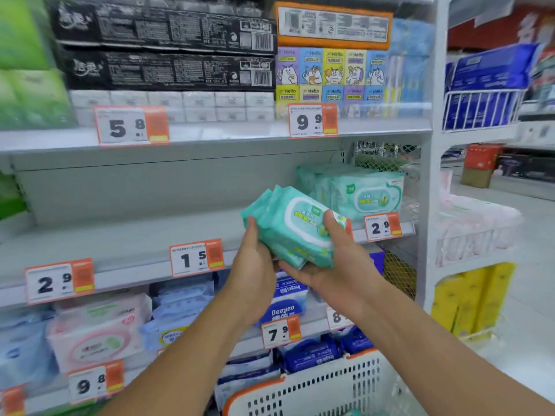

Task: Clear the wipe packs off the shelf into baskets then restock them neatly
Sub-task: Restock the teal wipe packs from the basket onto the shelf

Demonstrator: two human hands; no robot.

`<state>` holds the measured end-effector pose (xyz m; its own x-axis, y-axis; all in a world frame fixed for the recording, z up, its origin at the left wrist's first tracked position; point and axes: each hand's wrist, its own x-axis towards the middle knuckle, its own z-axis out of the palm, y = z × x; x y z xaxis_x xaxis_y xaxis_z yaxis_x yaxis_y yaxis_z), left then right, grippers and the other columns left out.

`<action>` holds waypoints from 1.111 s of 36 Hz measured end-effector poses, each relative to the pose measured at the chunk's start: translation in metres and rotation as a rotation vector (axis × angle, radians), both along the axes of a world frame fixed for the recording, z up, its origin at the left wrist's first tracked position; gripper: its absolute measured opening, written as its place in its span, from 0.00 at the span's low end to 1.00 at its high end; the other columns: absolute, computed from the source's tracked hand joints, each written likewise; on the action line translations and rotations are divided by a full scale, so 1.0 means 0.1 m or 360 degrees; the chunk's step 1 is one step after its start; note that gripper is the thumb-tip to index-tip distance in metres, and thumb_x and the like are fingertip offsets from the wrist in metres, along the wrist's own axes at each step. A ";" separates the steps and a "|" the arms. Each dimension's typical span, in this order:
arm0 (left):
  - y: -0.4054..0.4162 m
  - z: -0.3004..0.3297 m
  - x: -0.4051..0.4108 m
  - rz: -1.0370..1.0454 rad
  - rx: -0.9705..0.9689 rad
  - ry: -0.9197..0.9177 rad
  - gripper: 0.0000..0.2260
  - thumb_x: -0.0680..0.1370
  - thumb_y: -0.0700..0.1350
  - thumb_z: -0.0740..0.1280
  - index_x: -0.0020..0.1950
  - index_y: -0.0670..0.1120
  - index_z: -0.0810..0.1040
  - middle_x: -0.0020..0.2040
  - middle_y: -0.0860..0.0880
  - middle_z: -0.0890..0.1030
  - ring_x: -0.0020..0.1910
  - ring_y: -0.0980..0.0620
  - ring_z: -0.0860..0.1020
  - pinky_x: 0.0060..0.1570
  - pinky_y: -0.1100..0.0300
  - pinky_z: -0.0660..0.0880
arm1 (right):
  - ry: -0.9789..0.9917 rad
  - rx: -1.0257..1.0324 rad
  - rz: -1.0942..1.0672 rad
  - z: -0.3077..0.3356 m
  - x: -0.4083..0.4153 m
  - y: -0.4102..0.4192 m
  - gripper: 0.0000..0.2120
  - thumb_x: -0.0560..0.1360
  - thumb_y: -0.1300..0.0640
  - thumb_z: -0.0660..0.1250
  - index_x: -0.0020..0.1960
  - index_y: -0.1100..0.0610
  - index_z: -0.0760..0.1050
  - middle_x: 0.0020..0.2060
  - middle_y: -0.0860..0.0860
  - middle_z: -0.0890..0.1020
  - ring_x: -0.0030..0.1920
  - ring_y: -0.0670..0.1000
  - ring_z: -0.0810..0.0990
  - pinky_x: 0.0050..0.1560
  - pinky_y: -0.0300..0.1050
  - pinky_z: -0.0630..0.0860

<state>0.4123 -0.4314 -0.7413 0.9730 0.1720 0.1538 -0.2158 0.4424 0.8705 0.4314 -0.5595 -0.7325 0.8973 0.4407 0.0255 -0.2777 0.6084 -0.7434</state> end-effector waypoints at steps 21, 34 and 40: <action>1.09 0.05 1.96 -0.0020 0.2014 0.0263 0.46 0.69 0.45 0.79 0.77 0.42 0.52 0.72 0.49 0.68 0.67 0.53 0.71 0.69 0.56 0.69 | -0.1811 -0.2772 0.0143 0.55 2.51 0.58 0.39 0.70 0.53 0.79 0.75 0.60 0.66 0.72 0.56 0.72 0.69 0.56 0.73 0.69 0.46 0.70; 1.08 0.04 2.61 -0.0309 0.3183 0.0973 0.32 0.81 0.67 0.41 0.80 0.55 0.36 0.81 0.51 0.37 0.80 0.43 0.43 0.78 0.46 0.42 | -0.2149 -0.3307 -0.0057 0.40 3.54 1.07 0.50 0.72 0.49 0.77 0.82 0.46 0.47 0.77 0.52 0.65 0.73 0.56 0.68 0.69 0.47 0.69; 1.17 0.04 2.76 -0.0425 0.3377 0.0991 0.31 0.79 0.69 0.39 0.79 0.60 0.35 0.80 0.52 0.33 0.80 0.43 0.39 0.76 0.41 0.40 | -0.2079 -0.3269 -0.0189 0.38 3.88 1.28 0.47 0.73 0.50 0.75 0.81 0.44 0.49 0.76 0.51 0.68 0.71 0.57 0.71 0.66 0.50 0.71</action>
<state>0.6882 -0.3149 -0.7377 0.9239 0.1172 -0.3642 0.0808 -0.9902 -0.1137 0.8192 -0.4315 -0.6945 0.7970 0.5883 0.1368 0.5718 -0.8079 0.1425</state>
